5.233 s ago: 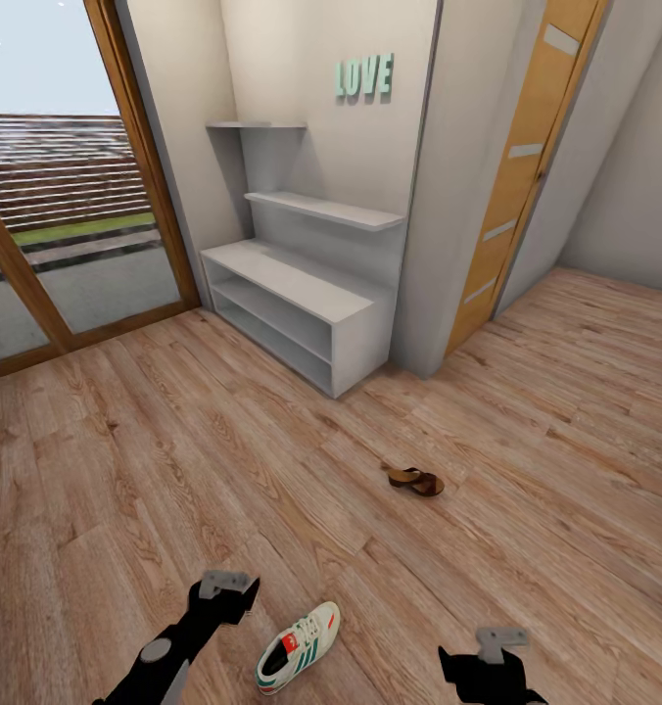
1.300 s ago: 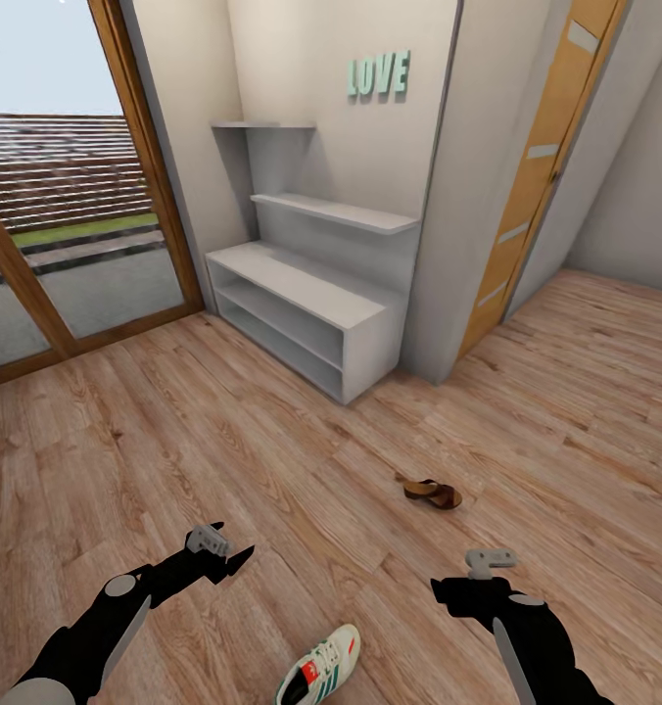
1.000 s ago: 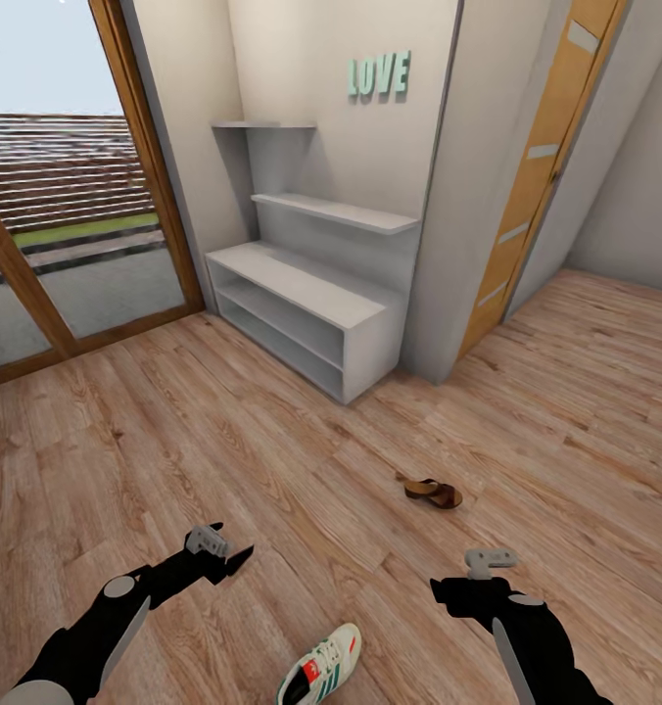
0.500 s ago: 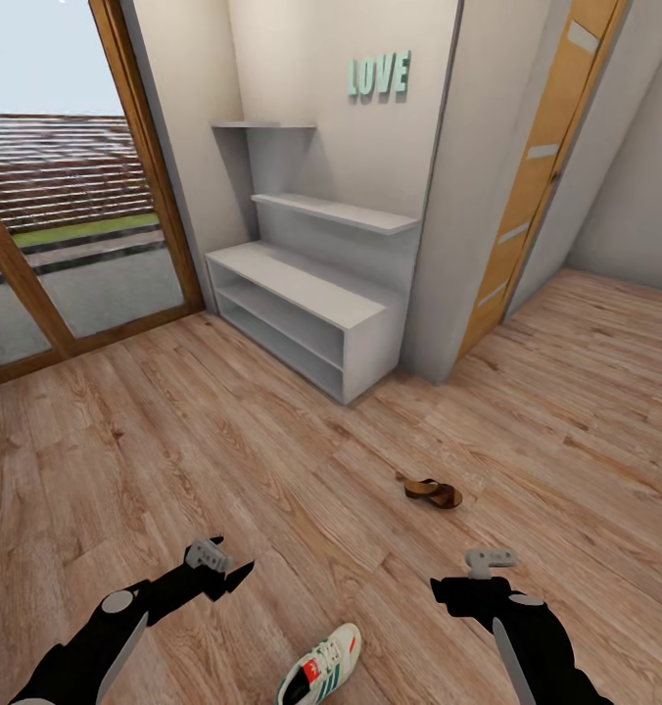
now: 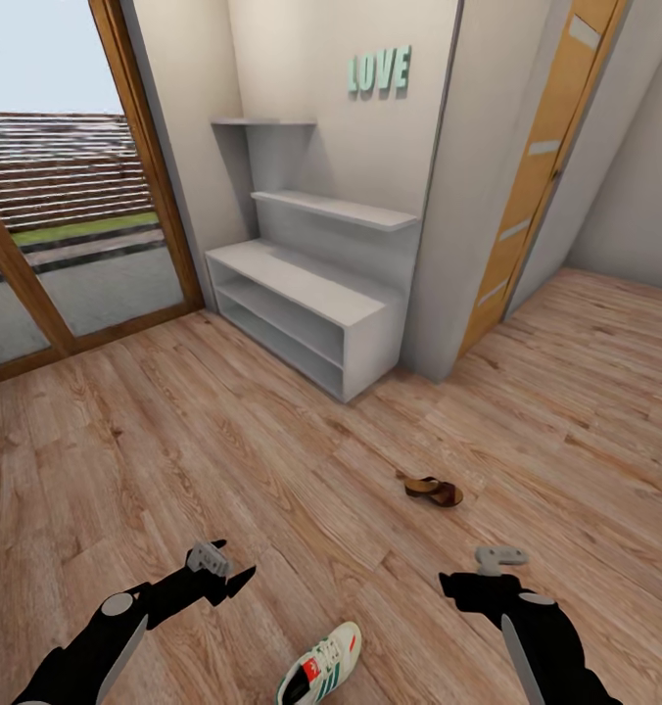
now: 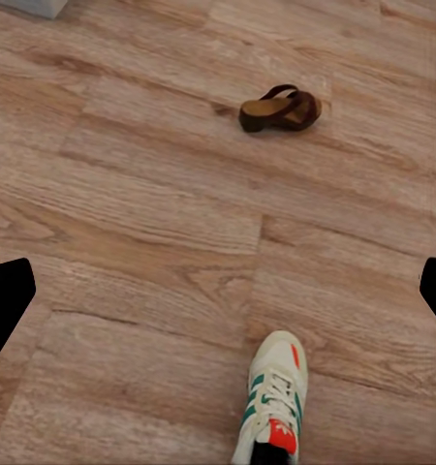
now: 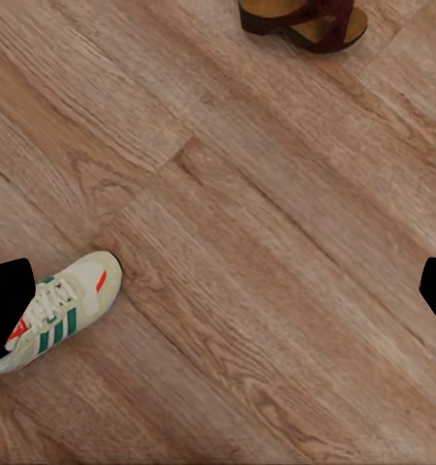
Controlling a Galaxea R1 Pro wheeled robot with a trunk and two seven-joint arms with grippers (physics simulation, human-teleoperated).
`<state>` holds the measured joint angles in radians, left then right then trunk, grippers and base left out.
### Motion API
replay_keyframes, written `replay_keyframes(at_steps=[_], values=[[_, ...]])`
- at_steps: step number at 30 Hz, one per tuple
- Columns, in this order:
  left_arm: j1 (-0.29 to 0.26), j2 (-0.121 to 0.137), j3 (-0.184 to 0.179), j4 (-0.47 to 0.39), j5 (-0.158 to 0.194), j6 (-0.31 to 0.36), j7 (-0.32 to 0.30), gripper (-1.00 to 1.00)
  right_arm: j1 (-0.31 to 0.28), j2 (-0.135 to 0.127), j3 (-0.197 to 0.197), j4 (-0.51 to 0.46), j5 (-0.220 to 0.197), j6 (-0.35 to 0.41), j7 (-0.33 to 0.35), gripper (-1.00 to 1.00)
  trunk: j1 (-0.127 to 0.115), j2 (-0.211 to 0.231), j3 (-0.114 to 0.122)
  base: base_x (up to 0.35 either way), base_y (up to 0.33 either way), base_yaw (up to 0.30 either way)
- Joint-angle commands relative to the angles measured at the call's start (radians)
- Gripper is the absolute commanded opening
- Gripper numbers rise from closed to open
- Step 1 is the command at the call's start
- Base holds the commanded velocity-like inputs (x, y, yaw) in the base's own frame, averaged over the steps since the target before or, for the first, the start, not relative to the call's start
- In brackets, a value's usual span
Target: Pick up the two gym shoes and the two sandals from the corridor floor and place them onto the hallstand (shoe rack) in the corridor, making sure they are on the rack and not on the floor. Arrange them so the two gym shoes are next to each other and the two sandals are next to each other.
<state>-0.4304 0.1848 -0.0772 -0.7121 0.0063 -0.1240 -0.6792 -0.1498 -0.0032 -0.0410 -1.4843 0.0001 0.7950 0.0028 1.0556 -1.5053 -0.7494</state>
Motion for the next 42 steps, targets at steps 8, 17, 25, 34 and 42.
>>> replay_keyframes(at_steps=[8, 17, 25, 34, 42], values=[[-0.001, 0.002, -0.004, 0.002, -0.002, -0.005, -0.009, 1.0, -0.001, 0.0, -0.003, -0.015, 0.0, 0.005, 0.002, 1.0, 0.031, -0.057, -0.036, 0.0, 0.0, 0.0], [-0.001, 0.002, -0.003, 0.002, -0.002, -0.005, -0.009, 1.0, -0.001, 0.0, -0.003, -0.024, -0.001, 0.005, 0.003, 1.0, 0.065, -0.12, -0.079, 0.0, 0.0, 0.0], [-0.001, 0.002, -0.003, 0.002, -0.002, -0.005, -0.009, 1.0, -0.001, 0.0, -0.001, -0.024, -0.002, 0.005, 0.003, 1.0, 0.096, -0.176, -0.116, 0.0, 0.0, -0.025], [-0.001, 0.002, -0.003, 0.002, -0.002, -0.005, -0.009, 1.0, -0.001, 0.0, -0.002, -0.024, -0.002, 0.005, 0.003, 1.0, 0.104, -0.19, -0.134, 0.0, 0.0, -0.052], [-0.001, 0.002, -0.003, 0.003, -0.002, -0.005, -0.009, 1.0, -0.001, 0.0, -0.002, -0.024, -0.002, 0.005, 0.003, 1.0, 0.134, -0.246, -0.16, 0.0, 0.0, -0.005]])
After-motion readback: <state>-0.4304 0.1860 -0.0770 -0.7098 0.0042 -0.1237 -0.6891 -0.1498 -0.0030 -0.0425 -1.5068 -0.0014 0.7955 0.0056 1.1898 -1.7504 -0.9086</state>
